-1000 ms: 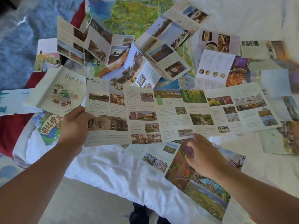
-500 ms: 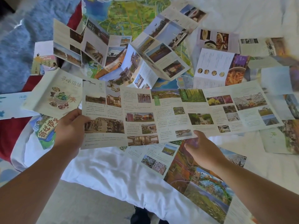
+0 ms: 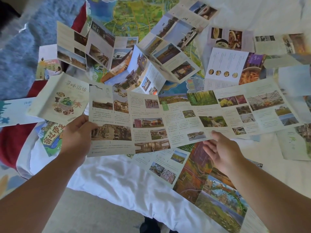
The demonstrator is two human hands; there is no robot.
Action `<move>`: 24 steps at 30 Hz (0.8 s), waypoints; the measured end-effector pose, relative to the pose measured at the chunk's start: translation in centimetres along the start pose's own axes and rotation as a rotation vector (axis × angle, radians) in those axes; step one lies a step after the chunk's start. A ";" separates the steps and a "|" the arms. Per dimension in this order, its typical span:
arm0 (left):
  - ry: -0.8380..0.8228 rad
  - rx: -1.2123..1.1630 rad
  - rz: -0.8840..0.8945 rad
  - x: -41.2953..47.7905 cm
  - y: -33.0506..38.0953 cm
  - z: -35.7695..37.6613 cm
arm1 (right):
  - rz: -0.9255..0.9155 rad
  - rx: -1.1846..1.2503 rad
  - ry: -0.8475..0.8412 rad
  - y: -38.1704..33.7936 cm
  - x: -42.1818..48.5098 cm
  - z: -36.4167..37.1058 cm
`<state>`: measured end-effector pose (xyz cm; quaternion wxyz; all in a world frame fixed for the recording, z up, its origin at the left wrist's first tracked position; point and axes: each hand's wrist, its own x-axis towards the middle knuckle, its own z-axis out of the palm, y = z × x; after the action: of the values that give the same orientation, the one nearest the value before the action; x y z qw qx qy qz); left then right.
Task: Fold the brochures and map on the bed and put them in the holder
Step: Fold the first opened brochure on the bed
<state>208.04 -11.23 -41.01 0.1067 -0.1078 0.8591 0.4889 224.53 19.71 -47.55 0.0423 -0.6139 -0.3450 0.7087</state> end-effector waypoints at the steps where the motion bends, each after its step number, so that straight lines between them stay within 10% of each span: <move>1: -0.003 0.001 -0.003 0.0 0.0 0.0 | 0.013 0.029 0.013 -0.2 -0.1 -0.1; 24: -0.030 0.061 -0.040 -0.9 0.3 2.0 | 0.048 0.038 -0.137 -3.3 -5.6 0.6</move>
<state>208.96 -9.31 -41.53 0.1326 -0.1143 0.8694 0.4620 224.10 19.24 -41.02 0.0133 -0.5713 -0.3185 0.7563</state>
